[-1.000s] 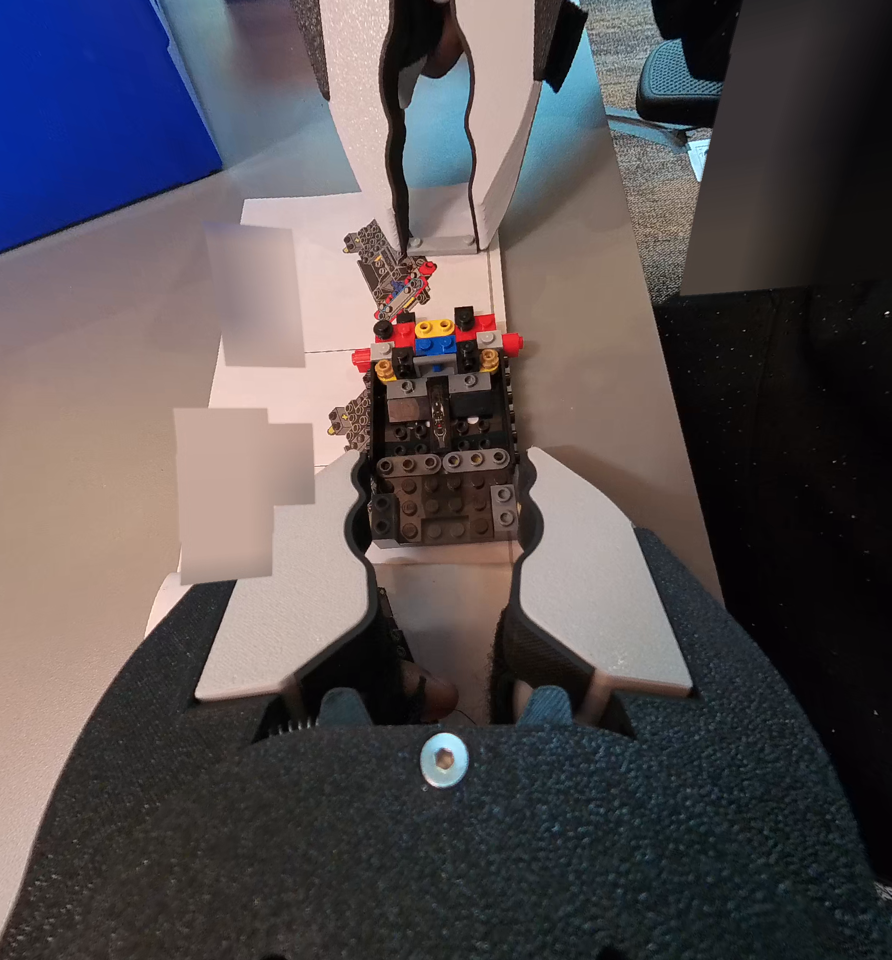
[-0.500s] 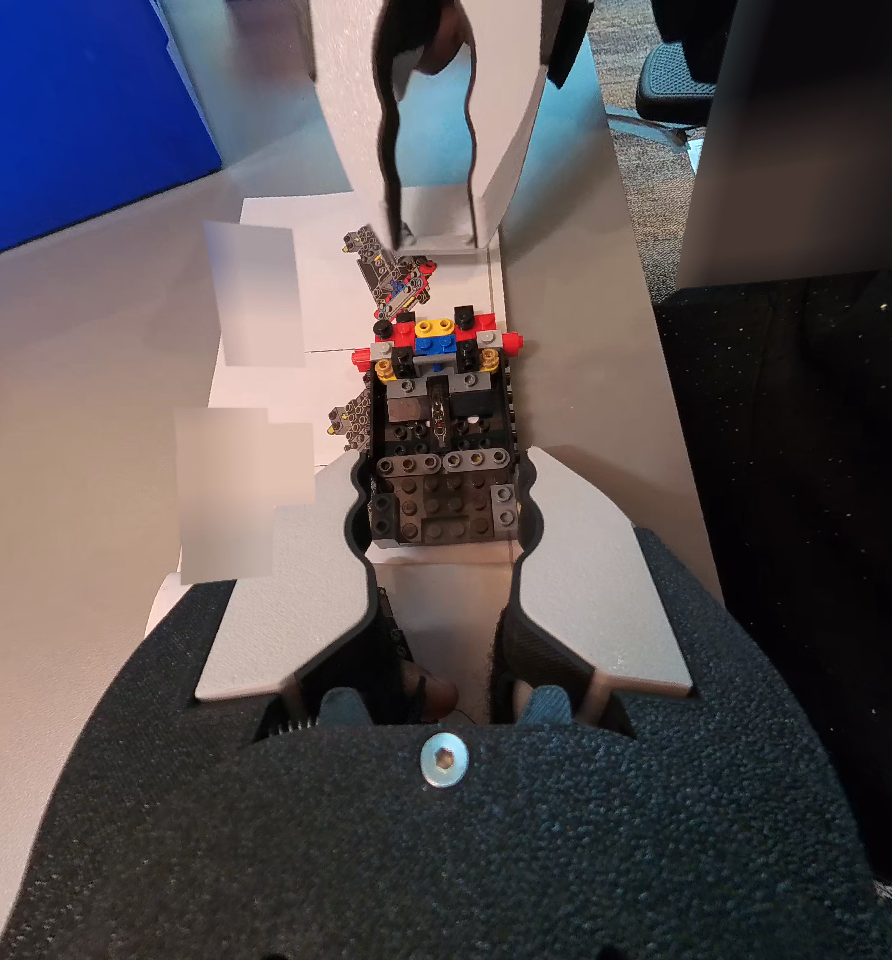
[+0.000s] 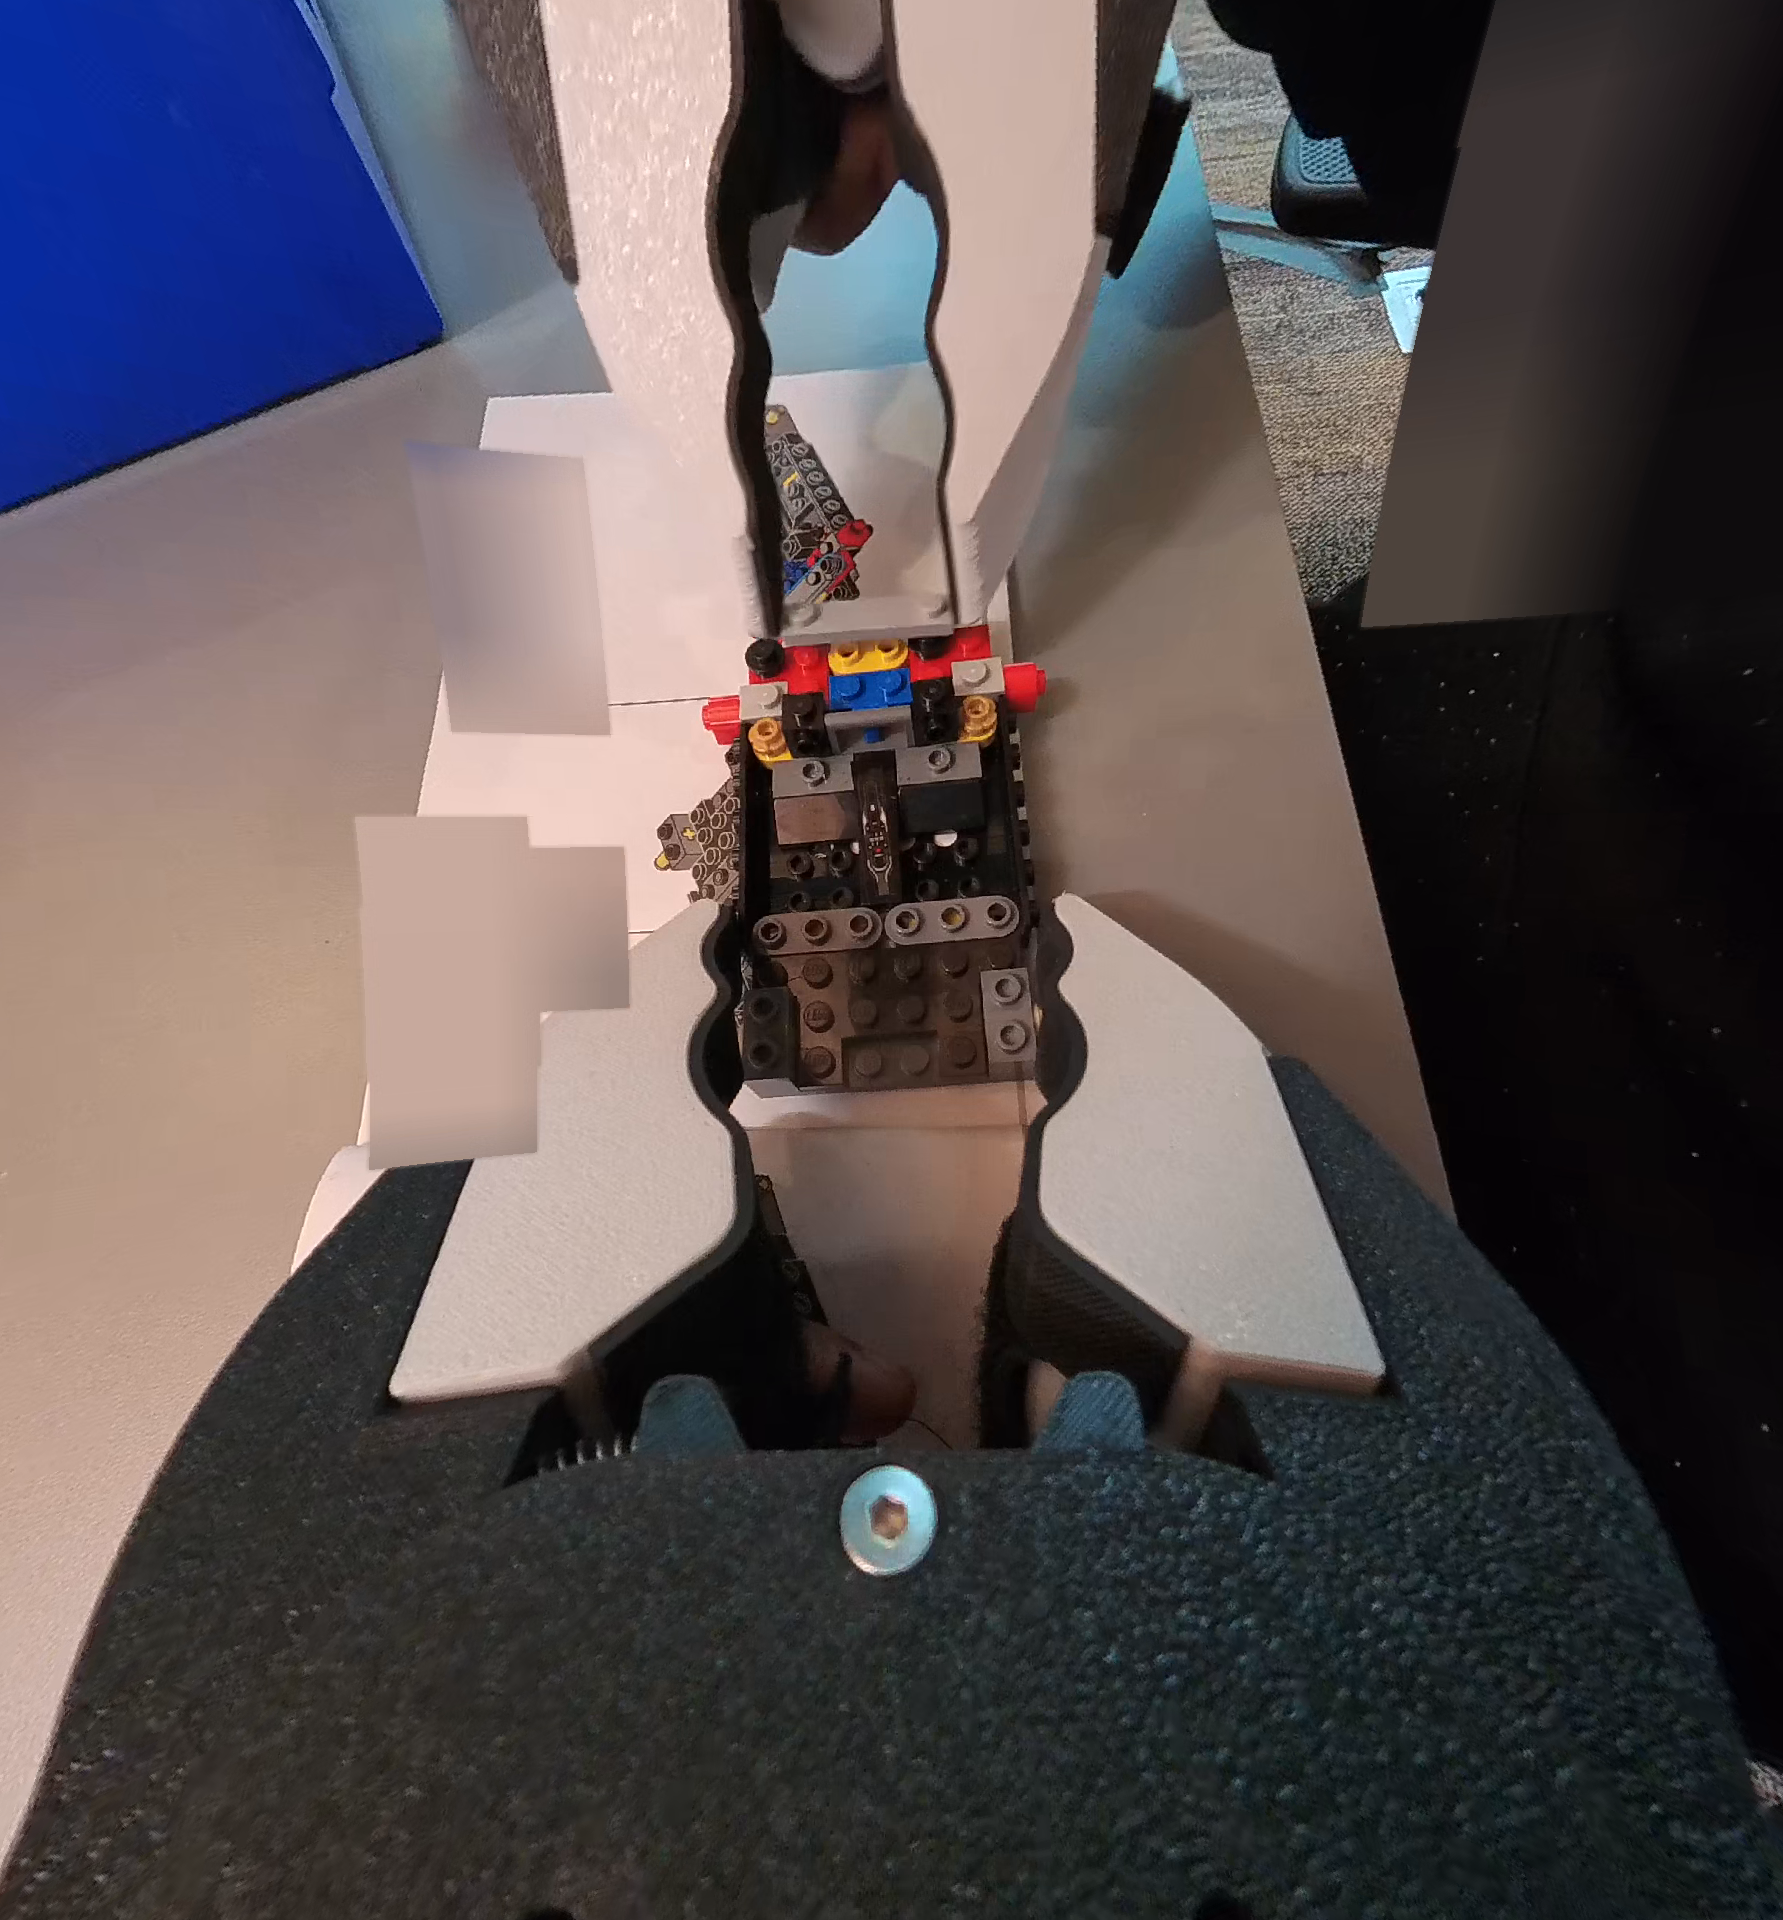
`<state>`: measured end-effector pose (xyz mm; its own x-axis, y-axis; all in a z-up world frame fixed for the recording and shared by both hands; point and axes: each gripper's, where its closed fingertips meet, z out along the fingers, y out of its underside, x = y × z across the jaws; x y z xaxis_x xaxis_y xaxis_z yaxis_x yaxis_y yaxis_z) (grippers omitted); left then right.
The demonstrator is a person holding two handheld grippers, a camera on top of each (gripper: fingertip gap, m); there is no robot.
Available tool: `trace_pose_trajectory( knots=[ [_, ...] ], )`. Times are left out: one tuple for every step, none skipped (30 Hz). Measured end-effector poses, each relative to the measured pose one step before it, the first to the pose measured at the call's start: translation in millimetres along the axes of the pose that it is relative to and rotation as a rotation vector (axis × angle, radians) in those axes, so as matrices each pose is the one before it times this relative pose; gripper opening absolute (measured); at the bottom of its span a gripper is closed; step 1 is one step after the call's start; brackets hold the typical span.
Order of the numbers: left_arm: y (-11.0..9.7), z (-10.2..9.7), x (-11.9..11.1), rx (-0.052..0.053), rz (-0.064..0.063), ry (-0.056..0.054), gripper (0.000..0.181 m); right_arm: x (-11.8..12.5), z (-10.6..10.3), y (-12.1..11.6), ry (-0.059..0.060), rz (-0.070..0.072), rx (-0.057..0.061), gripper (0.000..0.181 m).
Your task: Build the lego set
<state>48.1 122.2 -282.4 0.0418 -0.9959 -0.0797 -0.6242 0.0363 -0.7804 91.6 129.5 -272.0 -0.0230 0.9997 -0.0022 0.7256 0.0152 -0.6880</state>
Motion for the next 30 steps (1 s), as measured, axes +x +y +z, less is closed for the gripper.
trace_pose_trajectory(
  knots=[
    [-0.05, 0.07, 0.0, -0.0001, 0.0, -0.0001, 0.054, 0.58, 0.29, 0.52, 0.0023, 0.0004, -0.0019, 0.032],
    [0.0, 0.0, 0.0, 0.0, 0.0, 0.0, 0.054, 0.0, -0.03, -0.06, -0.0012, 0.0019, 0.0016, 0.032],
    [0.0, 0.0, 0.02, 0.0, -0.0001, 0.0001, 0.054, 0.07, 0.09, 0.03, -0.0011, 0.0012, 0.0003, 0.032],
    [0.0, 0.0, -0.03, 0.0, 0.0001, -0.0001, 0.054, -0.01, 0.03, 0.0, -0.0007, 0.0002, -0.0005, 0.032],
    [0.01, -0.02, 0.03, -0.0001, 0.0004, -0.0003, 0.054, 0.0, 0.02, 0.02, -0.0009, -0.0002, -0.0007, 0.032],
    [0.01, -0.01, -0.02, -0.0001, 0.0001, -0.0001, 0.054, 0.12, -0.04, -0.02, -0.0012, 0.0004, -0.0014, 0.032],
    [0.0, 0.0, 0.02, 0.0, -0.0001, 0.0001, 0.054, 0.43, -0.43, -0.04, 0.0008, 0.0011, -0.0018, 0.032],
    [0.0, 0.0, -0.01, 0.0, 0.0, -0.0001, 0.054, 1.25, -0.75, -0.06, 0.0051, 0.0014, -0.0004, 0.032],
    [0.01, -0.01, -0.04, -0.0001, 0.0002, -0.0002, 0.054, 1.19, -1.24, -0.24, 0.0031, 0.0029, 0.0017, 0.032],
    [-0.06, 0.07, 0.06, -0.0001, 0.0003, -0.0002, 0.054, 0.36, -1.33, -0.19, -0.0038, 0.006, 0.0024, 0.032],
    [0.01, -0.02, 0.02, -0.0001, 0.0004, -0.0004, 0.054, 0.03, -1.4, -0.59, -0.0055, 0.0074, 0.0054, 0.032],
    [0.1, 0.04, -0.01, -0.0002, 0.0007, -0.0006, 0.054, 0.14, -1.13, -1.32, -0.0033, 0.0056, 0.0104, 0.032],
    [-0.04, 0.05, 0.01, -0.0002, 0.0005, -0.0004, 0.054, -0.45, -0.46, -1.67, -0.0057, 0.0039, 0.0118, 0.032],
    [0.02, -0.01, -0.04, -0.0002, 0.0002, -0.0002, 0.054, -1.03, 0.3, -0.91, -0.0078, 0.0028, 0.0054, 0.032],
    [0.01, -0.02, 0.07, -0.0001, 0.0001, -0.0001, 0.054, -0.77, 1.16, 0.21, -0.0046, 0.0002, -0.0037, 0.032],
    [0.01, 0.0, -0.01, -0.0001, 0.0, -0.0001, 0.054, -0.21, 1.6, 0.95, -0.0013, -0.0024, -0.0094, 0.032],
    [0.01, -0.01, -0.06, -0.0001, 0.0003, -0.0003, 0.054, 0.02, 1.65, 1.02, -0.0003, -0.0021, -0.0096, 0.032],
    [-0.05, 0.05, 0.09, -0.0001, 0.0007, -0.0005, 0.054, 0.04, 1.32, 0.74, -0.0018, 0.0, -0.007, 0.032],
    [0.03, -0.03, -0.03, -0.0002, 0.0007, -0.0006, 0.054, -0.04, 0.91, 0.58, -0.0035, 0.002, -0.0047, 0.032],
    [0.02, -0.02, 0.0, -0.0002, 0.0005, -0.0005, 0.054, 0.23, 0.64, 0.68, -0.0025, 0.0028, -0.0045, 0.032],
    [0.01, 0.0, -0.01, 0.0, 0.0001, 0.0, 0.054, 0.27, 0.21, 0.5, -0.0015, 0.0023, -0.0035, 0.032],
    [-0.06, 0.08, 0.02, 0.0, -0.0001, 0.0001, 0.054, 0.46, -0.15, -0.18, 0.0004, 0.0012, 0.0003, 0.032],
    [0.06, -0.08, 0.01, 0.0, -0.0001, 0.0001, 0.054, 0.51, -0.2, 0.13, 0.0023, -0.0002, -0.0016, 0.032],
    [0.0, 0.0, -0.01, 0.0, 0.0001, -0.0001, 0.054, -0.05, -0.03, 0.09, -0.0009, 0.0006, -0.0013, 0.032],
    [-0.05, 0.07, -0.04, -0.0001, 0.0002, -0.0002, 0.054, -0.28, 0.04, 0.11, -0.0022, 0.0014, -0.0003, 0.032],
    [0.01, -0.02, 0.04, -0.0001, 0.0003, -0.0003, 0.054, -0.15, 0.13, -0.18, -0.0009, 0.0005, 0.0008, 0.032],
    [0.0, -0.01, 0.05, 0.0, 0.0003, -0.0002, 0.054, -0.21, 0.12, -0.03, 0.0, -0.0012, 0.0014, 0.032],
    [0.01, -0.01, -0.04, -0.0001, 0.0002, -0.0002, 0.054, -0.12, 0.01, -0.18, 0.0004, -0.0019, 0.0009, 0.032],
    [0.01, -0.01, 0.05, -0.0001, 0.0003, -0.0002, 0.054, -0.23, -0.23, -0.18, 0.0002, -0.0023, 0.0004, 0.032],
    [0.01, -0.01, -0.06, -0.0001, 0.0003, -0.0003, 0.054, -0.87, -1.06, -0.4, -0.002, -0.0036, 0.0025, 0.032]
  ],
)
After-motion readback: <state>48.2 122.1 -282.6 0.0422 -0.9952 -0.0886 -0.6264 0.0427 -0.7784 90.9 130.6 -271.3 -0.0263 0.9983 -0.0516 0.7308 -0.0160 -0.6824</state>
